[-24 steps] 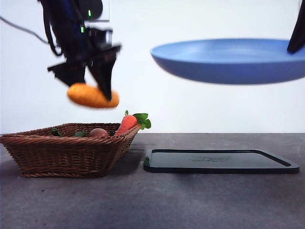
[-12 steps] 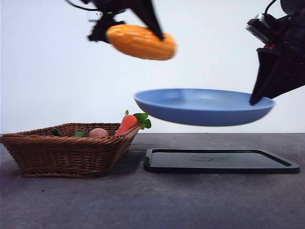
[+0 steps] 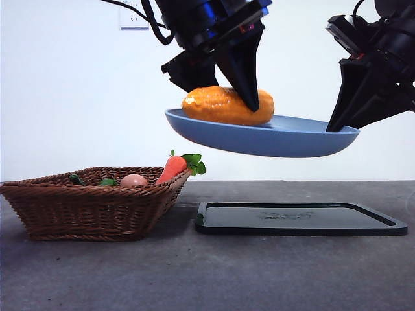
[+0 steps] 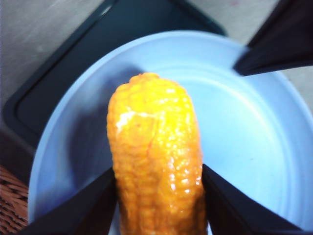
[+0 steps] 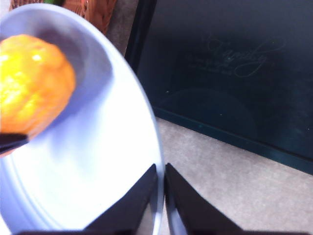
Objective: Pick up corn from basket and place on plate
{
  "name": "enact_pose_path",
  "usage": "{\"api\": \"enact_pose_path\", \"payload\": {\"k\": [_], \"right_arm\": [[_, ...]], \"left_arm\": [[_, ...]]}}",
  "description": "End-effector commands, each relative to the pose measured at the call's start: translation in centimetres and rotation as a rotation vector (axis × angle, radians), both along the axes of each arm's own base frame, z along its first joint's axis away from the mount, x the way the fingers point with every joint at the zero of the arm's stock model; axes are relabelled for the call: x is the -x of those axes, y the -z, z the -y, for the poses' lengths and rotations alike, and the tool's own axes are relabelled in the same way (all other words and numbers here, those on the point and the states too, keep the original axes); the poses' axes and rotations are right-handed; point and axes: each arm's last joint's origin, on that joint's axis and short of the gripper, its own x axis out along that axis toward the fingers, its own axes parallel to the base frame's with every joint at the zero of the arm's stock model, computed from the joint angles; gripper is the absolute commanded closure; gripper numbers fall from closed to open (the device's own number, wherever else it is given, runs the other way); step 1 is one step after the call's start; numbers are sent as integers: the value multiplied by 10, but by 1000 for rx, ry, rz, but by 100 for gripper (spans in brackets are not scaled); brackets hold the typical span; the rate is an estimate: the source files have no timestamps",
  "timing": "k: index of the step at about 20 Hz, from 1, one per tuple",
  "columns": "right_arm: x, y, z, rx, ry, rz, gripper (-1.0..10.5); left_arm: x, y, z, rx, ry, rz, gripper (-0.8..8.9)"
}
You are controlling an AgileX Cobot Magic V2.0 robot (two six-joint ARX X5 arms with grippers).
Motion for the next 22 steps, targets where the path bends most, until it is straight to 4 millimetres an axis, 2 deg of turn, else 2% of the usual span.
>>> {"api": "enact_pose_path", "payload": {"k": [1,6,13,16,22], "right_arm": [[-5,-3,-2,-19,-4,6,945],[-4,-3,-3,-32,-12,-5,945],[-3,-3,-2,-29,-12,-17,945],[-3,-3,-2,-27,-11,-19,945],[-2,-2,-2,-26,-10,-23,945]], "left_arm": [[-4,9,9,-22,24,-3,576],[-7,23,13,-52,23,-37,463],[-3,22,13,-72,24,-53,457],[0,14,10,-60,5,-57,456],[10,-14,0,-16,-3,7,433]]}}
